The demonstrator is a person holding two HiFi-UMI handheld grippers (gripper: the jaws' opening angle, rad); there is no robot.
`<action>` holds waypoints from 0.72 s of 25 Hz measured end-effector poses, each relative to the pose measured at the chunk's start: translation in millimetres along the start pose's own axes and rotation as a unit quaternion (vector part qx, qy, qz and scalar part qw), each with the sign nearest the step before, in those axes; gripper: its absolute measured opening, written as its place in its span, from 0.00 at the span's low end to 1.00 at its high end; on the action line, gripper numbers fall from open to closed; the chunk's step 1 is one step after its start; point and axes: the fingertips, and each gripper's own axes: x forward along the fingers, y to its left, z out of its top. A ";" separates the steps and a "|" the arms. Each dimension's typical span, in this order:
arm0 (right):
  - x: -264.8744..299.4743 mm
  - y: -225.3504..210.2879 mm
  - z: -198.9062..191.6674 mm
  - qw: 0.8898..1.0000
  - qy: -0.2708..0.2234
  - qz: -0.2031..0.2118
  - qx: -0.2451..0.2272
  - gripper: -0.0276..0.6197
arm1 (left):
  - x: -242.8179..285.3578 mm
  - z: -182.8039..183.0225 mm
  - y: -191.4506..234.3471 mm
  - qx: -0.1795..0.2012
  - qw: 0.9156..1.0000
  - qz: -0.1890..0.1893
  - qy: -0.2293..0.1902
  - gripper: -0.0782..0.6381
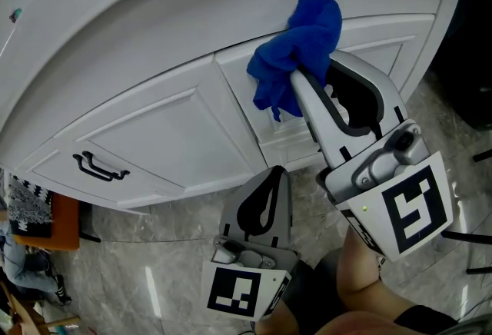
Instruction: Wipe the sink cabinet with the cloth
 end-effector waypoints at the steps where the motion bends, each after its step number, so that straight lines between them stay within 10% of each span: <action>1: -0.4 -1.3 -0.7 1.000 0.000 -0.003 0.000 0.16 | 0.2 0.8 1.0 -0.007 1.000 0.004 -0.003 0.12; 18: -10.9 -24.2 -3.4 0.999 0.004 -0.038 -0.004 0.16 | 2.6 0.7 -2.6 -0.013 1.000 0.001 -0.006 0.12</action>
